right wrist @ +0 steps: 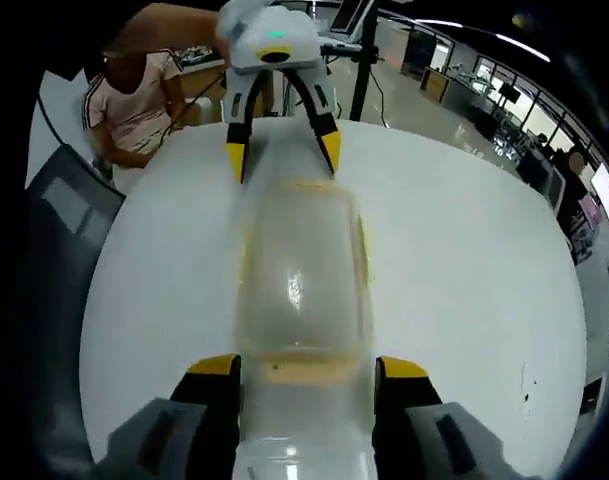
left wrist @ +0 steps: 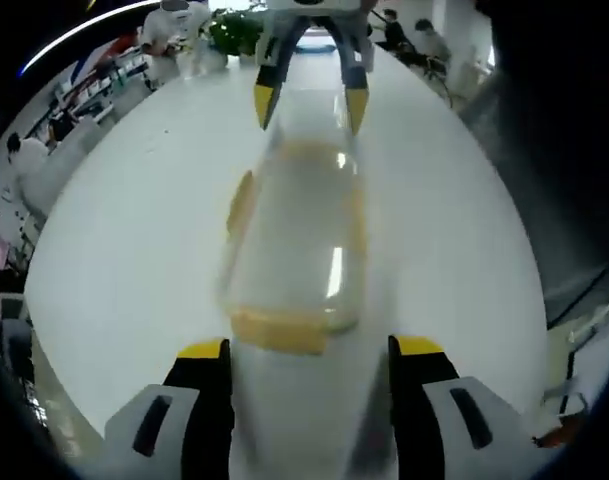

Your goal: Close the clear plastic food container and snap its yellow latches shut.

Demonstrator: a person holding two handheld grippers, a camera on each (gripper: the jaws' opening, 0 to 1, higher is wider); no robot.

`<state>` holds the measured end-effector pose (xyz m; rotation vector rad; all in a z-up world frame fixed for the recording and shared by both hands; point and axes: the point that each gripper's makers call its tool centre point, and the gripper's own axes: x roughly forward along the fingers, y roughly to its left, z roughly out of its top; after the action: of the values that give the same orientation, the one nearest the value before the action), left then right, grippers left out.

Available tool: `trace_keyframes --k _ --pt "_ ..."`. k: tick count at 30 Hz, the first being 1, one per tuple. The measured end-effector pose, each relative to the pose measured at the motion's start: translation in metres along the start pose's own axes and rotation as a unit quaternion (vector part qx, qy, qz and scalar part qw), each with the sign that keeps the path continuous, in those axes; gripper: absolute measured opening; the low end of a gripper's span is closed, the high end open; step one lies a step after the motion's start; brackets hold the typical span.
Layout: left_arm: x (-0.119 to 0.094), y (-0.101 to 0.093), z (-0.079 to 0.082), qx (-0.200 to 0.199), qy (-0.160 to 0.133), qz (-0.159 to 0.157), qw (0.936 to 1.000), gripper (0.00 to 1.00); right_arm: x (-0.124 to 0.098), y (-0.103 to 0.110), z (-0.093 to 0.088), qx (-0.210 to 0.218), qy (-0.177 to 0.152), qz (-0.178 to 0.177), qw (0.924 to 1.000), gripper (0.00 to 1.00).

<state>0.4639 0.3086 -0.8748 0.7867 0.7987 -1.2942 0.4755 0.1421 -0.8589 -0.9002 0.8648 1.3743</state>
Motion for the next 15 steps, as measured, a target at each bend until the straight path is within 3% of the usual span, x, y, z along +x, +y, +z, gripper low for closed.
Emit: trace_keyframes --k 2,4,6,8,15 --pt "0.001 0.002 0.001 0.004 0.001 -0.004 1.0000 0.56 0.003 0.000 -0.003 -0.004 0.012 0.004 0.9999 0.44" --pt "0.004 0.004 0.001 0.007 0.003 -0.009 0.9999 0.54 0.009 0.003 -0.012 -0.009 0.038 0.018 0.9991 0.49" --pt "0.005 0.007 -0.002 0.050 0.022 -0.003 0.9985 0.47 0.013 0.007 -0.012 -0.015 0.037 0.029 0.9988 0.49" --pt "0.007 0.009 0.001 0.031 0.013 -0.006 0.9994 0.46 0.016 0.007 -0.013 -0.039 0.044 0.029 0.9978 0.46" --pt "0.007 0.006 0.000 0.027 0.014 -0.026 0.9992 0.40 0.019 -0.005 -0.018 -0.041 0.074 0.010 0.9964 0.38"
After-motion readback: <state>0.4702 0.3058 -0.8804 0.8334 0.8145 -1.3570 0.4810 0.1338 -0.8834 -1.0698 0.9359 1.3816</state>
